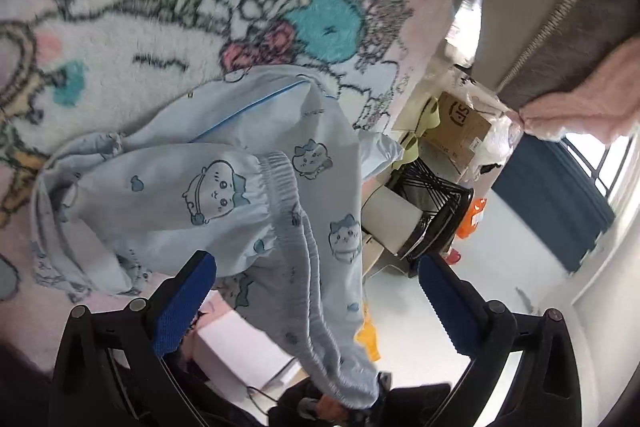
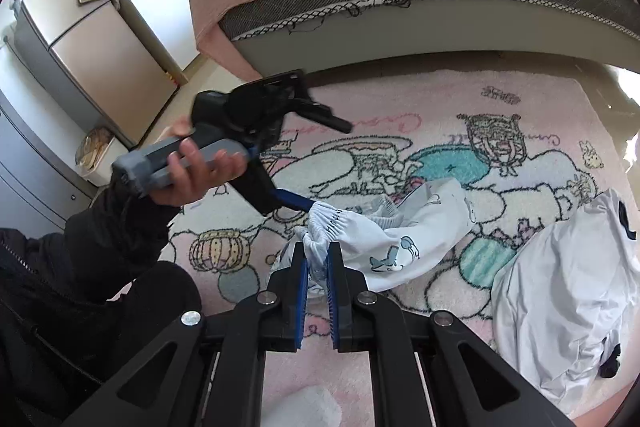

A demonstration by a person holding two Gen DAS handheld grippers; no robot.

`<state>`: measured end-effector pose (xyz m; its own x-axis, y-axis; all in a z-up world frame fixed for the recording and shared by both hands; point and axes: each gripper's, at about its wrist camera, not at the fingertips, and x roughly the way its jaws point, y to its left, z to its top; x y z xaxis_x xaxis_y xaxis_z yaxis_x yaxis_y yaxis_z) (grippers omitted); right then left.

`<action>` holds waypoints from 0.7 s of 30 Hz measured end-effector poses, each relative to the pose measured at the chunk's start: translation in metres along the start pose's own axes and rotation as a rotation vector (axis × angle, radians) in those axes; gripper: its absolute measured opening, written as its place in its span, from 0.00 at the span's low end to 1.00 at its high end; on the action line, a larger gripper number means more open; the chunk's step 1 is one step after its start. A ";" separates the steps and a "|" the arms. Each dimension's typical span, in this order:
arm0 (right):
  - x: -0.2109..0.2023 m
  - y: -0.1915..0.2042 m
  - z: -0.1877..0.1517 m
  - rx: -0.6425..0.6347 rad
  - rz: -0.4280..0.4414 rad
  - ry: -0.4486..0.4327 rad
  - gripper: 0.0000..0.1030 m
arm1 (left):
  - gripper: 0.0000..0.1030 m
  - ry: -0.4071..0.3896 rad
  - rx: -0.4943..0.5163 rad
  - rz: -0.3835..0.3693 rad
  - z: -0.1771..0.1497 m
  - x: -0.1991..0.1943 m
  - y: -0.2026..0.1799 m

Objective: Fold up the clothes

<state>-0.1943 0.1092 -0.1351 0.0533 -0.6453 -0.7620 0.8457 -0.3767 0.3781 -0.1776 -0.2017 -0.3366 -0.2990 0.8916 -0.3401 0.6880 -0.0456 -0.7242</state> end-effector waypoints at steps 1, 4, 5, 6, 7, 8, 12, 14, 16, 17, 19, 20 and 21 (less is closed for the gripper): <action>0.001 0.001 -0.002 0.000 0.002 0.008 0.06 | 1.00 0.009 -0.023 0.002 0.003 0.005 0.003; 0.003 0.003 -0.007 0.002 0.005 0.031 0.06 | 1.00 0.042 -0.064 0.019 0.010 0.019 0.009; 0.003 0.004 -0.008 0.000 0.008 0.038 0.06 | 1.00 0.047 -0.069 0.024 0.012 0.022 0.008; 0.004 0.005 -0.009 -0.002 0.010 0.045 0.06 | 1.00 0.053 -0.074 0.030 0.014 0.025 0.008; 0.005 0.006 -0.010 -0.003 0.012 0.051 0.06 | 1.00 0.055 -0.081 0.037 0.016 0.028 0.008; 0.005 0.007 -0.011 -0.008 0.013 0.057 0.06 | 0.99 0.046 -0.091 0.048 0.018 0.029 0.007; 0.007 0.012 -0.014 -0.027 0.016 0.077 0.06 | 0.81 0.024 -0.084 0.165 0.023 0.034 0.002; 0.007 0.012 -0.015 -0.029 0.016 0.079 0.06 | 0.65 0.017 -0.071 0.237 0.024 0.037 0.000; 0.008 0.011 -0.016 -0.026 0.017 0.082 0.06 | 0.60 0.009 -0.059 0.302 0.024 0.040 -0.001; 0.009 0.011 -0.016 -0.026 0.019 0.084 0.06 | 0.59 0.006 -0.053 0.330 0.024 0.042 -0.001; 0.010 0.012 -0.016 -0.032 0.024 0.089 0.06 | 0.57 0.010 -0.036 0.354 0.024 0.047 -0.002; 0.011 0.013 -0.016 -0.038 0.025 0.093 0.06 | 0.54 0.010 -0.027 0.367 0.024 0.050 -0.003; 0.012 0.015 -0.017 -0.044 0.028 0.097 0.06 | 0.51 0.006 -0.015 0.385 0.023 0.052 -0.005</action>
<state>-0.1719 0.1068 -0.1475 0.1261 -0.5870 -0.7997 0.8657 -0.3285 0.3776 -0.2117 -0.1659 -0.3648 -0.0134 0.8130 -0.5821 0.7590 -0.3707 -0.5353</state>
